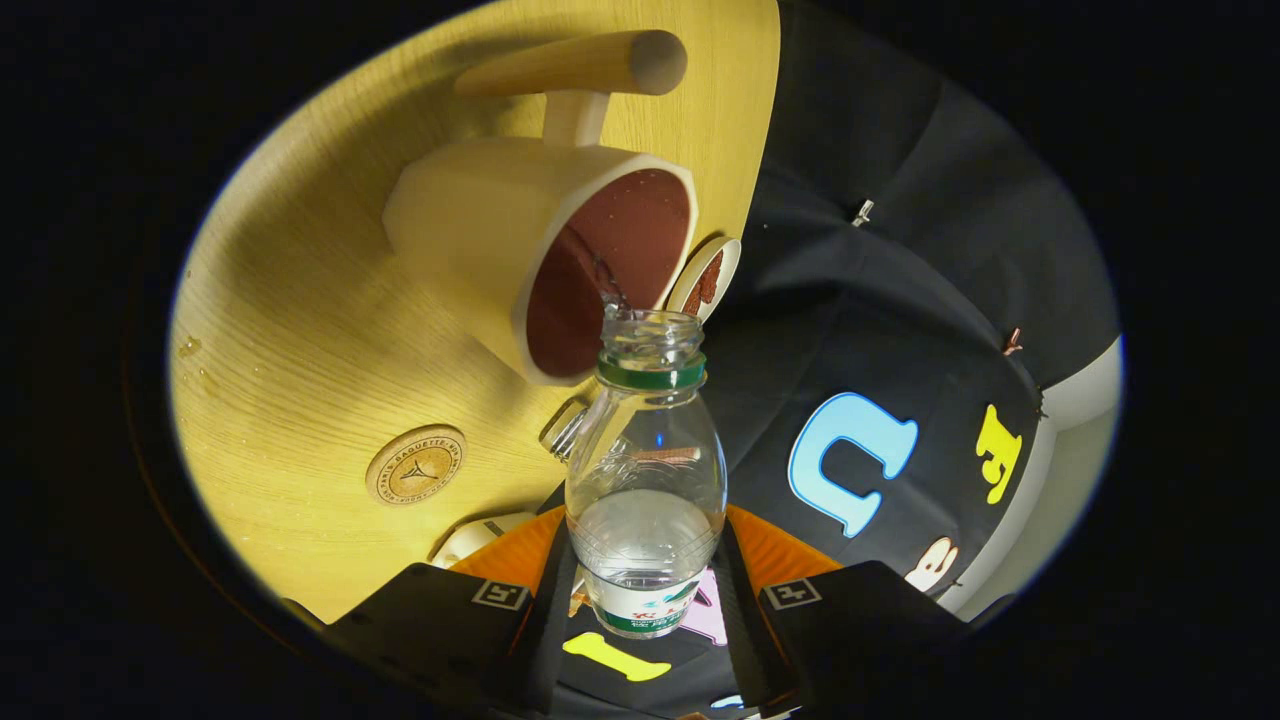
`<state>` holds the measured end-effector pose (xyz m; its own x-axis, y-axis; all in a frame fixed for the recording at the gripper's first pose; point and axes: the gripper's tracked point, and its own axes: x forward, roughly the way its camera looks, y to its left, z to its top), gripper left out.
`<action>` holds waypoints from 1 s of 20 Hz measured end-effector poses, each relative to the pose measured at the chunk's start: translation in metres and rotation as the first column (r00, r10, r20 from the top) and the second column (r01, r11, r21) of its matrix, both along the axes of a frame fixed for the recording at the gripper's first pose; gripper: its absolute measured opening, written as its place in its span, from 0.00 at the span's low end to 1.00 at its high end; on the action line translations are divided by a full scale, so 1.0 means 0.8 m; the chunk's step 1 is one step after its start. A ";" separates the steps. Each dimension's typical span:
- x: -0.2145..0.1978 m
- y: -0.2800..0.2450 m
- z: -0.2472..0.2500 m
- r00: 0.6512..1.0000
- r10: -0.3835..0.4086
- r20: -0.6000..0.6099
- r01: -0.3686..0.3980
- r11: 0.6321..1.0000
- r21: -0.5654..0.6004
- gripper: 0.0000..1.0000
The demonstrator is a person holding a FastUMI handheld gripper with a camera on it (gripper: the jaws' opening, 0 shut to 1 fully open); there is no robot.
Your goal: Take the bottle from table, then pour the juice into the cup, finally place the bottle on the coaster
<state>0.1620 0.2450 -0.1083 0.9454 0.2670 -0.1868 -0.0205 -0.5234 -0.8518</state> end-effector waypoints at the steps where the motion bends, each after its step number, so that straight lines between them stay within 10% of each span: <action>1: 0.002 -0.001 0.001 1.000 0.006 0.003 -0.006 1.000 -0.007 0.70; 20: 0.001 0.023 0.033 0.980 0.186 0.074 -0.174 0.974 -0.143 0.70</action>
<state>0.1624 0.2630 -0.0819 0.8982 0.4123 -0.1526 0.1550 -0.6218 -0.7676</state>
